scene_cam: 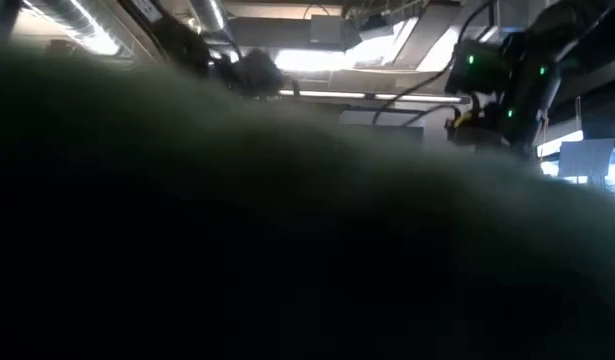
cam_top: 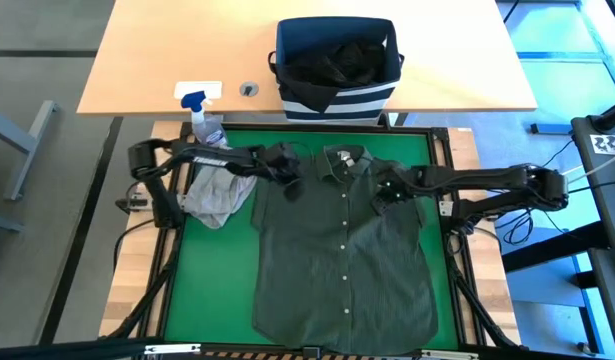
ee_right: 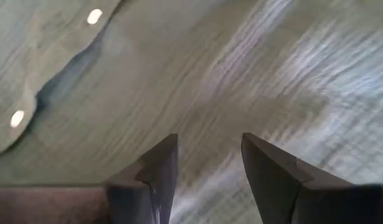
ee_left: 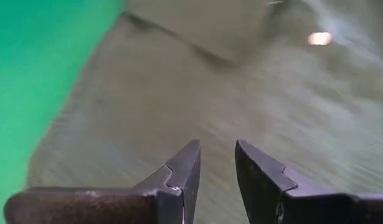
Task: Fold Laundry from Bin
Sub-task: Fold the green shirt
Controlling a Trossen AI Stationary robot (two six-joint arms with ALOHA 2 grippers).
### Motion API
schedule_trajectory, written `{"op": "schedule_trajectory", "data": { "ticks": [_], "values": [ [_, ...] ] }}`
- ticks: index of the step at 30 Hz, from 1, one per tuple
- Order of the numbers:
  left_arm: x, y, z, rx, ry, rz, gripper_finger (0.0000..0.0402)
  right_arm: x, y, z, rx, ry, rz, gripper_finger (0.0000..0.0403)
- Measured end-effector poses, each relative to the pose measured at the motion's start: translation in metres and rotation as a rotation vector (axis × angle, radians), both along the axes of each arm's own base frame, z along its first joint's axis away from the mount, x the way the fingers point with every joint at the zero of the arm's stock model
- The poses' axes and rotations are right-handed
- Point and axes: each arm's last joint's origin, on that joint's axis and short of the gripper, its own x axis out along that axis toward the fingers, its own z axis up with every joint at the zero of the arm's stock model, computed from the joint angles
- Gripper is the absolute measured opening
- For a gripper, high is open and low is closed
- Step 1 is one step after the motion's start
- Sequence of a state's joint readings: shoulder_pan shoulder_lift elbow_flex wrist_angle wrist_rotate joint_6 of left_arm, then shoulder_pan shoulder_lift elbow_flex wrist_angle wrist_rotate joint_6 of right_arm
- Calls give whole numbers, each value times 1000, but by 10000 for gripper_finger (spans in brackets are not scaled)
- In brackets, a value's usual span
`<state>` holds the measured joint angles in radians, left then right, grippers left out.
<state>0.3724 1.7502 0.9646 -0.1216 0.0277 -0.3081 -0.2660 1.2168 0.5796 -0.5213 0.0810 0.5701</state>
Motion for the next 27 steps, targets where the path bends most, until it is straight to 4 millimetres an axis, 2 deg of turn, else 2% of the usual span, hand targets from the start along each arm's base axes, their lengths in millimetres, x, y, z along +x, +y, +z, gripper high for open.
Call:
{"op": "schedule_trajectory", "data": {
  "ticks": [5, 10, 13, 17, 22, 27],
  "values": [
    [-6, 24, -33, 17, 109, 79, 96, -6, -6, -16, 8, 20, -5, 177],
    [-21, 45, -36, 116, 216, 302, 96, -10, -9, -18, -92, 93, -6, 177],
    [-25, 51, -33, 116, 206, 356, 96, -9, -10, -18, -126, 93, -17, 177],
    [-25, 50, -26, 71, 155, 335, 96, -7, -9, -14, -106, 61, -6, 177],
    [-19, 35, -3, -31, 29, 211, 96, 2, -6, 7, 29, -82, 71, 177],
    [0, 13, 26, -106, -230, 12, 96, 9, 12, 20, 150, -205, 190, 177]
  ]
}}
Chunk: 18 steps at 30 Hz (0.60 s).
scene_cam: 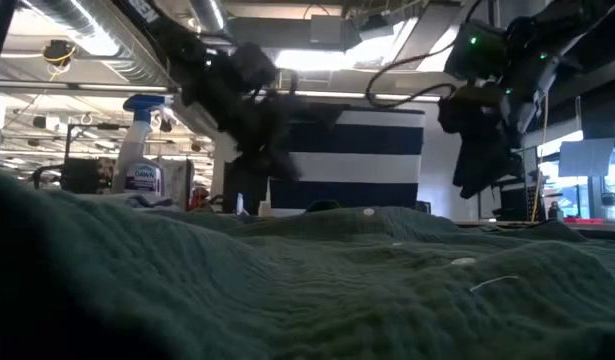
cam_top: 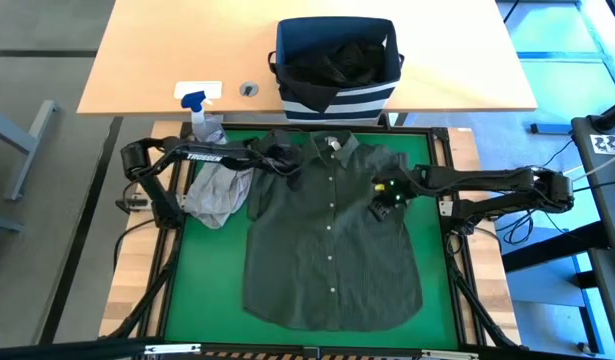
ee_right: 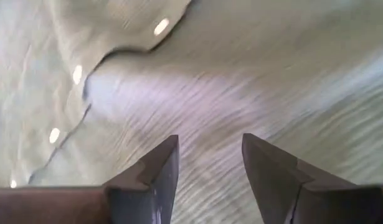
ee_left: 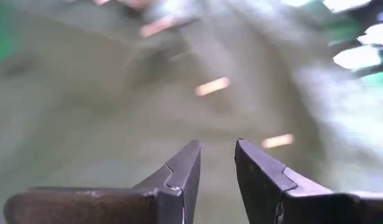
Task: Fold Laundry from Bin
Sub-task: Fold the green shirt
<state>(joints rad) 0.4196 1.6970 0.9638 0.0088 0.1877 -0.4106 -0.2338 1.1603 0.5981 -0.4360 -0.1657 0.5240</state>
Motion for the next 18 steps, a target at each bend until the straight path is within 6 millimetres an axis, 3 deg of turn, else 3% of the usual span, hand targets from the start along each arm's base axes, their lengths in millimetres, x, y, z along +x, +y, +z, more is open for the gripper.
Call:
{"op": "schedule_trajectory", "data": {
  "ticks": [4, 7, 18],
  "values": [
    [24, -17, 3, 29, -177, -108, 96, 3, 22, -7, -66, 25, 11, 177],
    [39, -21, -19, -22, -152, -113, 96, 1, 35, -17, -114, 55, -43, 177],
    [99, 5, -67, -23, -18, -153, 96, 3, 65, -33, -105, 78, -64, 177]
  ]
}}
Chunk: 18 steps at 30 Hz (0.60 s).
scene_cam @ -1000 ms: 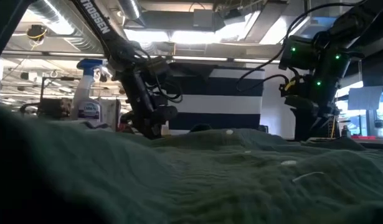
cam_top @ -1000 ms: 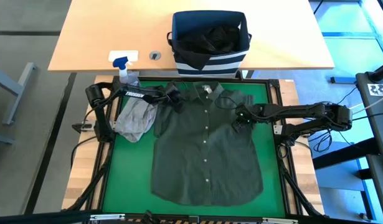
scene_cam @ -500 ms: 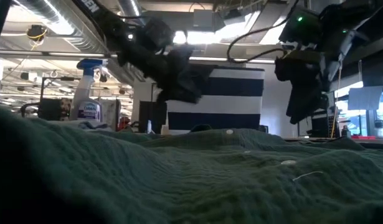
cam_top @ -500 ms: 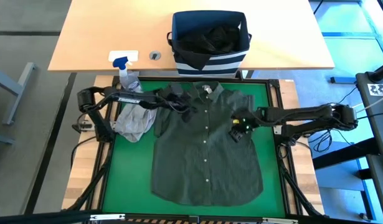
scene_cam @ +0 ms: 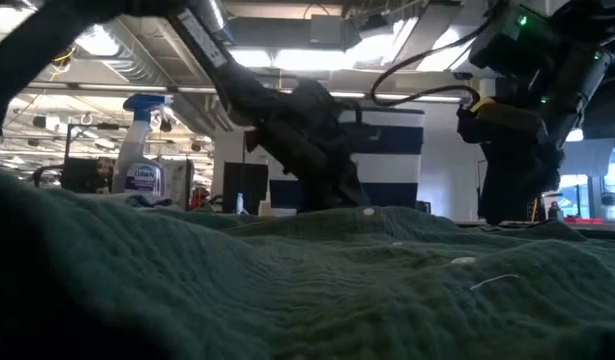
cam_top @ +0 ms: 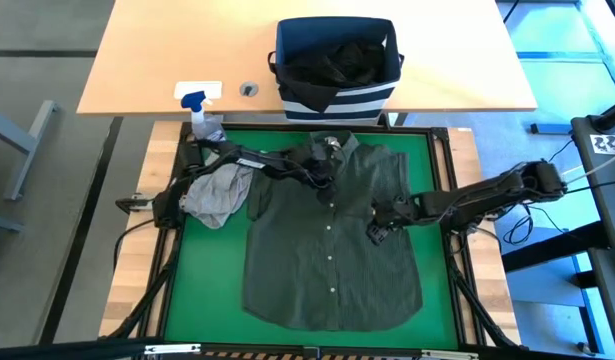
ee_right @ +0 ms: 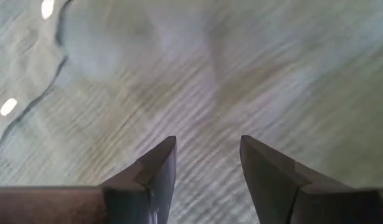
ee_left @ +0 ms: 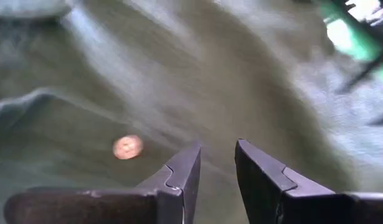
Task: Fold Laundry from Bin
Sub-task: Fold the green shirt
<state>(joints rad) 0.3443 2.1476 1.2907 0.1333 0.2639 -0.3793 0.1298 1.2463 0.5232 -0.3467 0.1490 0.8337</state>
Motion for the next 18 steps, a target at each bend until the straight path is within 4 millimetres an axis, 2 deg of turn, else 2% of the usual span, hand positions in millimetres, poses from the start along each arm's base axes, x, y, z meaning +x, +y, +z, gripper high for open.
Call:
{"op": "schedule_trajectory", "data": {
  "ticks": [3, 10, 18],
  "values": [
    [7, 4, -11, 4, 27, -17, 96, 4, 9, -7, 5, 13, 33, 177],
    [9, -2, -15, 46, 90, 36, 96, 3, 36, -27, 62, 116, 115, 177],
    [8, -5, -17, 63, 113, 52, 96, -9, 59, -23, 155, 155, 220, 177]
  ]
}}
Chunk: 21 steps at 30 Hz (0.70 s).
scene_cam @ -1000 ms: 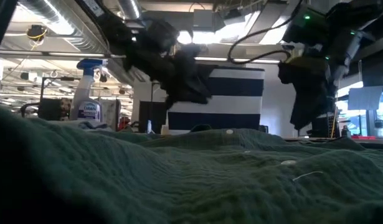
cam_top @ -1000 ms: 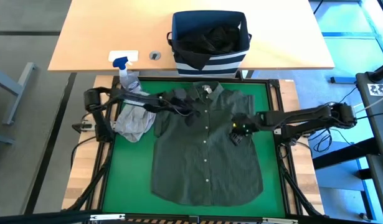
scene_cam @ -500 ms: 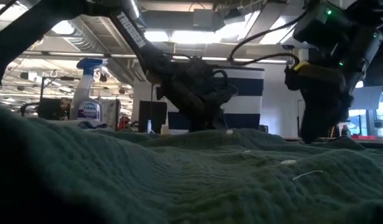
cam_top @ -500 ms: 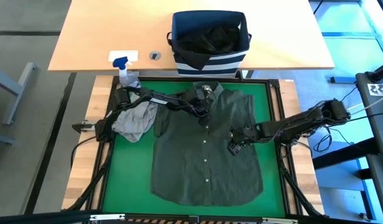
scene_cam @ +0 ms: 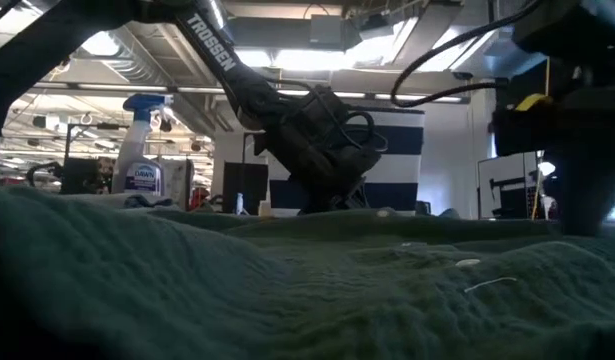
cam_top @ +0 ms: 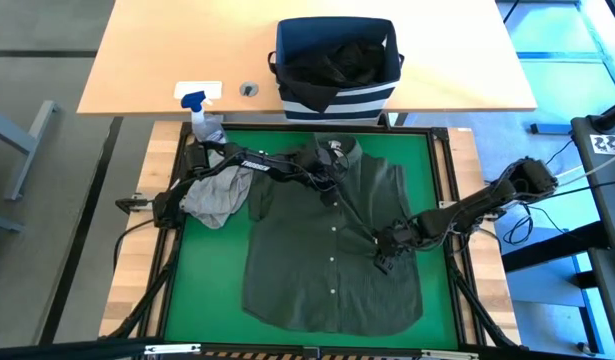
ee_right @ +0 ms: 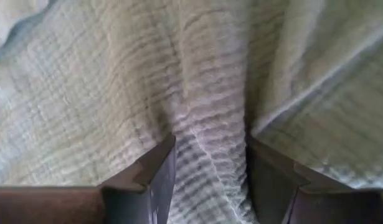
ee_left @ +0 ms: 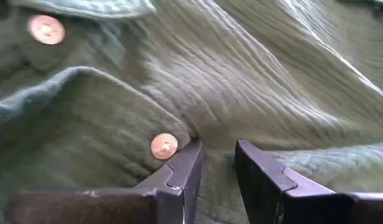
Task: Fold Laundry from Bin
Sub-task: Fold the green shirt
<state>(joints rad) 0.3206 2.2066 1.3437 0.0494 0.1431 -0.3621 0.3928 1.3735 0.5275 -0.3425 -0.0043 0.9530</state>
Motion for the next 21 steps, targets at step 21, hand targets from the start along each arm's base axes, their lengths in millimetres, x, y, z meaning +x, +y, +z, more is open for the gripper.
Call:
{"op": "schedule_trajectory", "data": {
  "ticks": [21],
  "values": [
    [-25, -33, 80, 37, 51, -261, 96, 5, -21, 58, -194, -108, -21, 177]
  ]
}}
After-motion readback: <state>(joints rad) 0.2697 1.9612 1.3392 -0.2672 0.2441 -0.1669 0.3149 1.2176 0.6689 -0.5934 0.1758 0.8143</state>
